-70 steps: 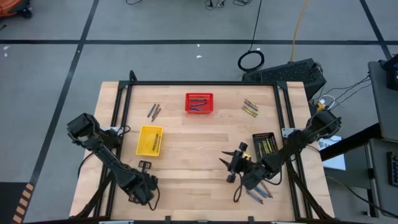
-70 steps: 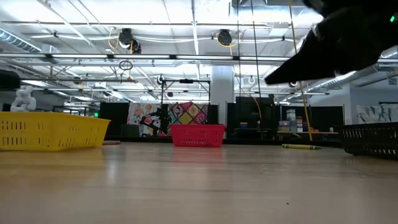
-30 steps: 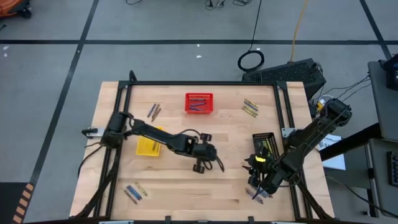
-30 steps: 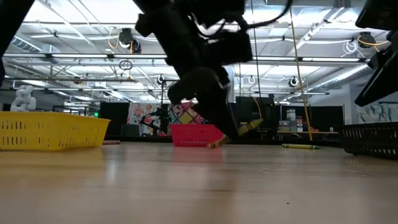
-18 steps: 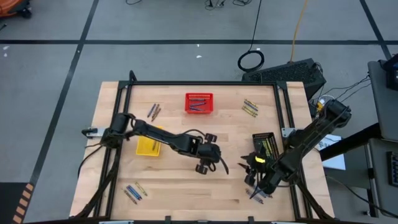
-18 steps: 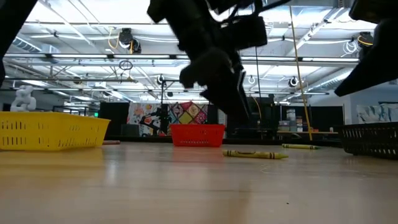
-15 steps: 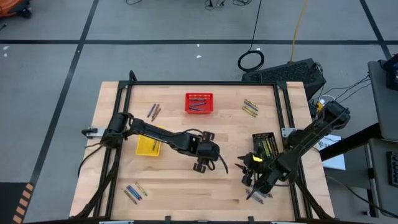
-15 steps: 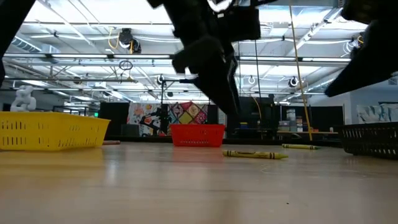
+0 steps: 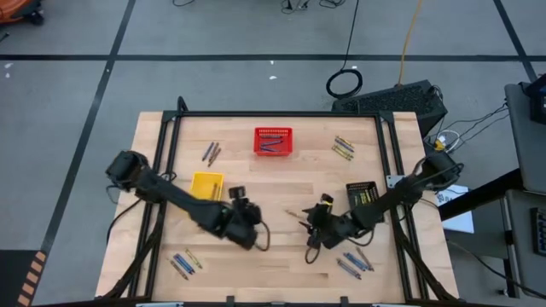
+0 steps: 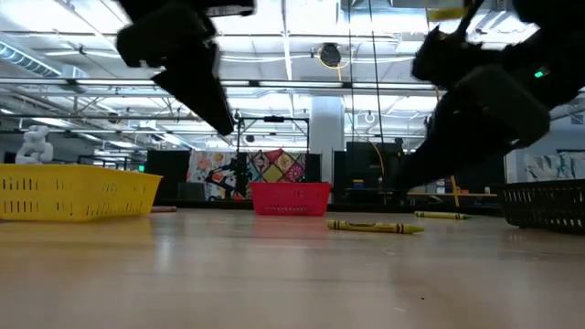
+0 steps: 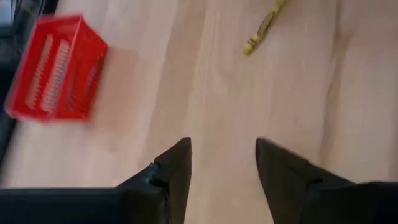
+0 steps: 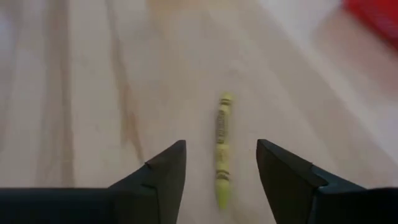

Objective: Sort crayons
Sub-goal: Put the green crayon into the black basket

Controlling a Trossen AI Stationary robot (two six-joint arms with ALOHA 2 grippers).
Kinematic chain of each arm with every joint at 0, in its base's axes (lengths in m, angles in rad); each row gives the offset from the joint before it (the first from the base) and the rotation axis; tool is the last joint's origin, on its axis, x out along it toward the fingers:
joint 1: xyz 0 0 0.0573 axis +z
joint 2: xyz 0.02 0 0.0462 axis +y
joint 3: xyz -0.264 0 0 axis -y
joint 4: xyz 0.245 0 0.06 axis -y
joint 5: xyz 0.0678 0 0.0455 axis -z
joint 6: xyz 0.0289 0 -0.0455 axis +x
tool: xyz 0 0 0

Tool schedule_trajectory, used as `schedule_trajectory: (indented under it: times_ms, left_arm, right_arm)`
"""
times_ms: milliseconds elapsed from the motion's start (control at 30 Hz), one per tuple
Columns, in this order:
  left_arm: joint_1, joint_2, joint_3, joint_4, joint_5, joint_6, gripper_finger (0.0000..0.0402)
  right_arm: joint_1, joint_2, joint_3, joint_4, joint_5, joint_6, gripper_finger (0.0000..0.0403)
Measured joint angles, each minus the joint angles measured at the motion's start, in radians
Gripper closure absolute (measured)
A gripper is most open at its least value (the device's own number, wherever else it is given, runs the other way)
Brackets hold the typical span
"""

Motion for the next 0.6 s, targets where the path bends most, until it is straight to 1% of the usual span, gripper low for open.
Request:
schedule_trajectory:
  times_ms: [100,133,200,267,367,433,533,600]
  left_arm:
    - [-0.061,-0.044,-0.096,0.078,-0.073,-0.17,0.0245]
    - [-0.082,-0.05,-0.118,0.122,-0.106,-0.213,0.0248]
    - [-0.118,-0.059,-0.154,0.134,-0.164,-0.279,0.0253]
    - [-0.141,-0.059,-0.167,0.158,-0.195,-0.32,0.0257]
    - [-0.157,-0.058,-0.184,0.143,-0.253,-0.345,0.0258]
    - [-0.162,-0.058,-0.185,0.167,-0.276,-0.344,0.0258]
    - [-0.163,-0.058,-0.186,0.164,-0.283,-0.342,0.0259]
    - [-0.161,-0.058,-0.186,0.158,-0.286,-0.341,0.0259]
  right_arm:
    - [-0.046,0.047,0.002,0.079,-0.101,-0.062,0.0235]
    - [-0.06,0.064,0.005,0.084,-0.112,-0.071,0.024]
    - [-0.081,0.09,0.022,0.084,-0.112,-0.075,0.0249]
    - [-0.098,0.103,0.025,0.078,-0.113,-0.075,0.026]
    - [-0.117,0.127,0.032,0.073,-0.142,-0.075,0.0283]
    - [-0.129,0.14,0.032,0.079,-0.162,-0.074,0.0305]
    - [-0.132,0.144,0.033,0.062,-0.157,-0.071,0.0347]
    - [-0.13,0.134,0.033,0.044,-0.133,-0.071,0.038]
